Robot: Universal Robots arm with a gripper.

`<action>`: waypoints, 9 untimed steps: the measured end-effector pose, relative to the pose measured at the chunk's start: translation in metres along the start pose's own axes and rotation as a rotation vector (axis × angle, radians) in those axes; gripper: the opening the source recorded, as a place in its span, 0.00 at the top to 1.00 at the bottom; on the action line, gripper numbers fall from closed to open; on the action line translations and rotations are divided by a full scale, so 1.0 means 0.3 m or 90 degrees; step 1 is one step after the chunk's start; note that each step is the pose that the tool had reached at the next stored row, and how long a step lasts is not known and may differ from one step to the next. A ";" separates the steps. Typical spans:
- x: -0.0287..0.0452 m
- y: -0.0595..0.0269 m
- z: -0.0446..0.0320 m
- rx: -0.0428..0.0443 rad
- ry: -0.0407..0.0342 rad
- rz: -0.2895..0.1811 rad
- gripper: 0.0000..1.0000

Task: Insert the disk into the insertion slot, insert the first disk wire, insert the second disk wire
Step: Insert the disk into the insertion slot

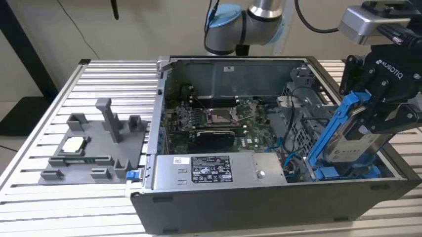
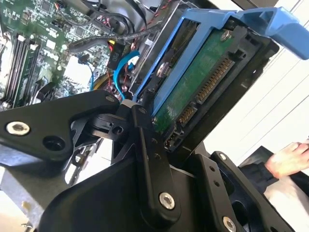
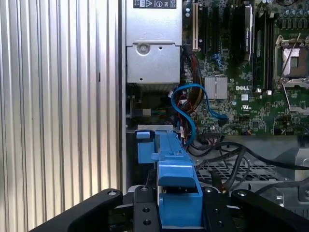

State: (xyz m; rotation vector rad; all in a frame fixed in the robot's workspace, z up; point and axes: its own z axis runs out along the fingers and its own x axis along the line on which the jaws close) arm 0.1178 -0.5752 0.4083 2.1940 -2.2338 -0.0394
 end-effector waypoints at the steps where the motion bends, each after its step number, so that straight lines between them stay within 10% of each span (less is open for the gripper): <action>1: -0.001 0.000 0.003 0.0000 0.0001 0.000 0.67; 9: -0.001 -0.007 0.009 -0.0041 -0.0007 0.000 0.67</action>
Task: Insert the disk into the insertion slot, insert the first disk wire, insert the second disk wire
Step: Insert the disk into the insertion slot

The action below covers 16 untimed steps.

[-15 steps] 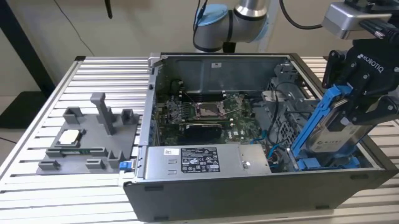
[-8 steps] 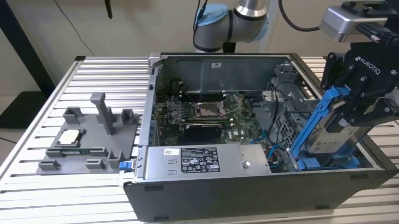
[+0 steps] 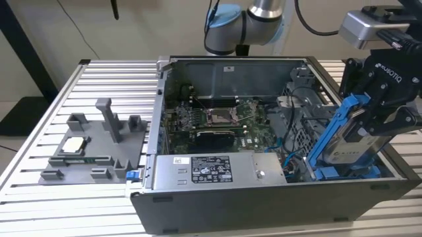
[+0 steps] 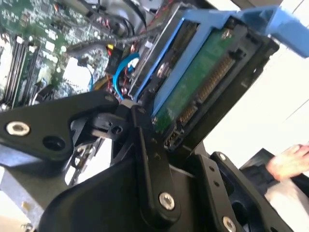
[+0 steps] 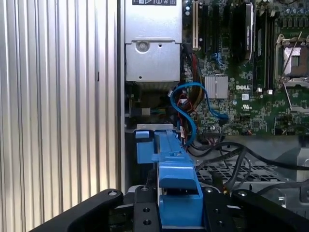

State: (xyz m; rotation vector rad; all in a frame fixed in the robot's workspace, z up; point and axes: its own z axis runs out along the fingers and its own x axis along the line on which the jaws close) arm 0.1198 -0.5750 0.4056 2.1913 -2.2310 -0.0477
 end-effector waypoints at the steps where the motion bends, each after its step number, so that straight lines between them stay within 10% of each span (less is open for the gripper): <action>1: 0.000 0.000 0.001 0.0000 -0.0002 0.000 0.67; 16: -0.007 -0.002 0.064 0.0022 0.0000 0.000 0.67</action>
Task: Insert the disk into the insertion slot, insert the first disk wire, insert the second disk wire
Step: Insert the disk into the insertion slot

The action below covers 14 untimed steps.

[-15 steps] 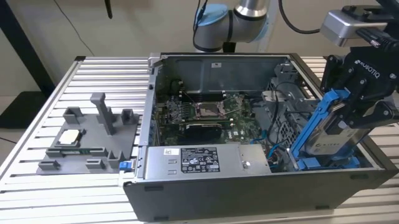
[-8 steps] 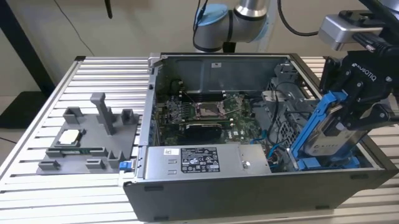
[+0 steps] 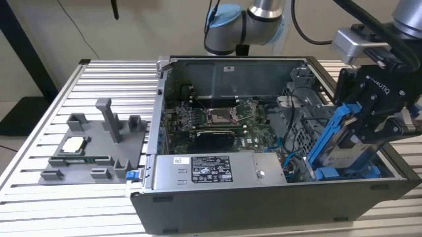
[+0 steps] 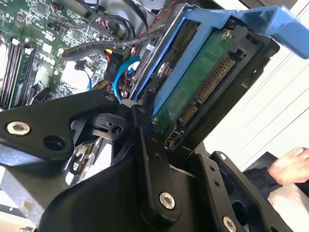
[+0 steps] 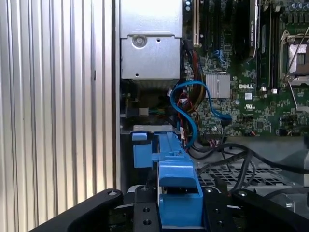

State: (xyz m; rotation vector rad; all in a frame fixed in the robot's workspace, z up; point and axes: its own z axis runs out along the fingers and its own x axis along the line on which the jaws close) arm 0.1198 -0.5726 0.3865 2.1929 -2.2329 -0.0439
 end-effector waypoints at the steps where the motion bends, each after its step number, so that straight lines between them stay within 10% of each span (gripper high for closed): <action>1: 0.000 0.000 0.004 0.0001 0.0001 0.000 0.67; 14: -0.004 0.001 -0.019 0.0003 0.0000 0.000 0.53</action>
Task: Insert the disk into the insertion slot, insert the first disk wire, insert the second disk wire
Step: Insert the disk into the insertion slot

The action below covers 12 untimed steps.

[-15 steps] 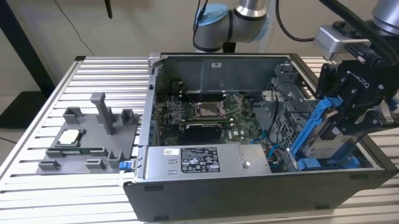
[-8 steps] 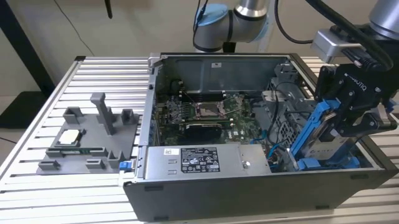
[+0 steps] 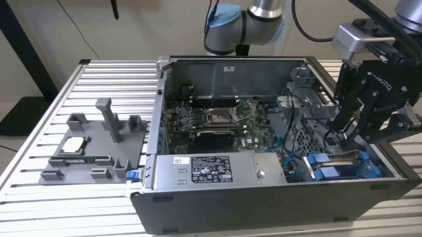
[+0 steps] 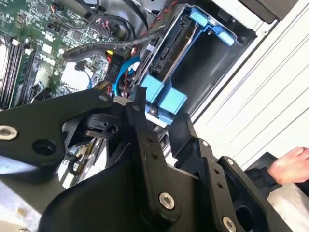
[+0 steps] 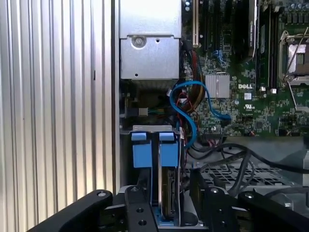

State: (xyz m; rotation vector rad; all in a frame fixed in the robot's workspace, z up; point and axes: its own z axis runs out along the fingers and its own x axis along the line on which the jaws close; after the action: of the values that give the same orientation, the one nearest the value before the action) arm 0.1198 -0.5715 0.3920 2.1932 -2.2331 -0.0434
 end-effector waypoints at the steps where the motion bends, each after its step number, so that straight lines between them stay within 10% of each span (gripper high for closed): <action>1: -0.001 0.000 -0.004 0.0000 0.0000 0.000 0.53; 12: -0.067 0.001 -0.007 0.0065 -0.0060 0.000 0.53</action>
State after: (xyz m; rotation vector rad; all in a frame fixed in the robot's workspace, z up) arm 0.1200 -0.5515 0.3942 2.2032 -2.2429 -0.0425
